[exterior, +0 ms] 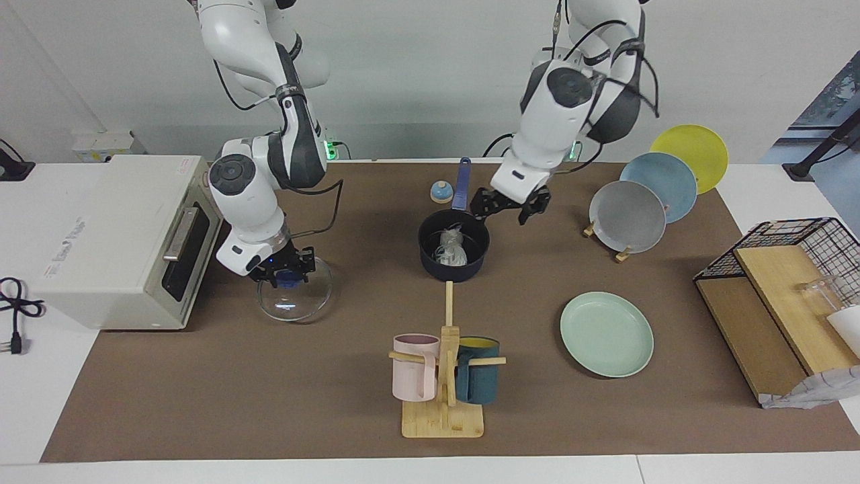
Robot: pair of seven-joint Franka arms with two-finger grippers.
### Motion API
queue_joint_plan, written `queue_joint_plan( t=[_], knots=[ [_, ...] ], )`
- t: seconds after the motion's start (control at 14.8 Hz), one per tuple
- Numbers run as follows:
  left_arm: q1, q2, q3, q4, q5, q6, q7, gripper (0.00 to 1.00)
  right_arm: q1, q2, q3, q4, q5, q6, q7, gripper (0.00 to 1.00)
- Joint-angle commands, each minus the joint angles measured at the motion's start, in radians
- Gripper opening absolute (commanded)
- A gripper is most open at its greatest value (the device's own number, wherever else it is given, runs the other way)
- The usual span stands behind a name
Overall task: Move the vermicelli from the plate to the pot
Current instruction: 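Withdraw the left gripper while the right gripper lifts the lid toward the pot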
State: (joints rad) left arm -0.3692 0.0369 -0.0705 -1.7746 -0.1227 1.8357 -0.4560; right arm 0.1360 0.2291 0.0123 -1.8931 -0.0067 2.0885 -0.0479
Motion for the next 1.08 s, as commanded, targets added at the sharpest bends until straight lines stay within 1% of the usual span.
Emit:
queue_joint_plan(
  t=[0.0, 0.07, 0.14, 0.2, 0.27, 0.41, 0.61, 0.81, 1.02],
  knots=[
    [0.169, -0.051, -0.008, 0.053, 0.044, -0.146, 0.194, 1.0, 0.048, 0.033, 0.009, 0.173, 0.02, -0.172, 0.008, 0.0],
    [0.221, -0.055, -0.008, 0.067, 0.066, -0.188, 0.268, 1.0, 0.069, 0.039, 0.009, 0.219, 0.02, -0.223, 0.052, 0.0],
    [0.26, -0.074, -0.008, 0.066, 0.083, -0.203, 0.33, 1.0, 0.106, 0.055, 0.009, 0.273, 0.024, -0.272, 0.115, 0.0],
    [0.289, -0.083, -0.009, 0.054, 0.086, -0.207, 0.367, 1.0, 0.152, 0.067, 0.011, 0.316, 0.033, -0.295, 0.182, 0.0],
    [0.297, -0.091, -0.008, 0.043, 0.086, -0.205, 0.369, 1.0, 0.206, 0.073, 0.011, 0.339, 0.033, -0.297, 0.256, 0.0],
    [0.297, -0.098, -0.008, 0.029, 0.11, -0.208, 0.362, 1.0, 0.27, 0.078, 0.011, 0.341, 0.042, -0.28, 0.366, 0.0],
    [0.288, -0.1, -0.005, 0.029, 0.12, -0.226, 0.361, 1.0, 0.367, 0.079, 0.014, 0.342, 0.088, -0.251, 0.521, 0.0],
    [0.26, -0.083, 0.018, 0.072, 0.127, -0.259, 0.361, 1.0, 0.456, 0.11, 0.014, 0.342, 0.082, -0.197, 0.635, 0.0],
    [0.233, -0.065, 0.032, 0.141, 0.129, -0.315, 0.355, 1.0, 0.536, 0.137, 0.014, 0.341, 0.07, -0.192, 0.716, 0.0]
  ],
)
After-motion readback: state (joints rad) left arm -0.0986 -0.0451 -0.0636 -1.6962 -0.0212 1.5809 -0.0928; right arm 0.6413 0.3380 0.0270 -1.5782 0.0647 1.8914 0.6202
